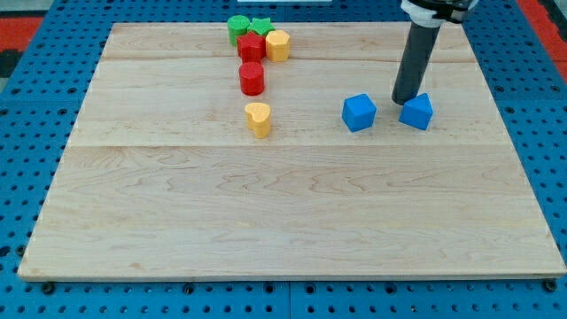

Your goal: Push the red circle slightly left

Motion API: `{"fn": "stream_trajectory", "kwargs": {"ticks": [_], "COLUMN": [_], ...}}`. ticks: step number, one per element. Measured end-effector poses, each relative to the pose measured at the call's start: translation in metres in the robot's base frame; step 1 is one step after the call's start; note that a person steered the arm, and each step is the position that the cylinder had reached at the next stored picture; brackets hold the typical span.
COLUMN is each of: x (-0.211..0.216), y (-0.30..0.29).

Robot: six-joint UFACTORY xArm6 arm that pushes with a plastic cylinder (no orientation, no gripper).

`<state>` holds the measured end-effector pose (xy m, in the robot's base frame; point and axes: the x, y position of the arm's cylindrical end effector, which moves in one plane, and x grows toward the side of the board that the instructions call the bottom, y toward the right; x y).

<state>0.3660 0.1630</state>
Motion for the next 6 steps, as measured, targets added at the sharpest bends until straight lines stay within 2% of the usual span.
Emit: {"fn": "stream_trajectory", "kwargs": {"ticks": [2, 3, 4, 6], "x": [-0.071, -0.071, -0.069, -0.002], "y": [-0.087, -0.161, -0.19, -0.229]}}
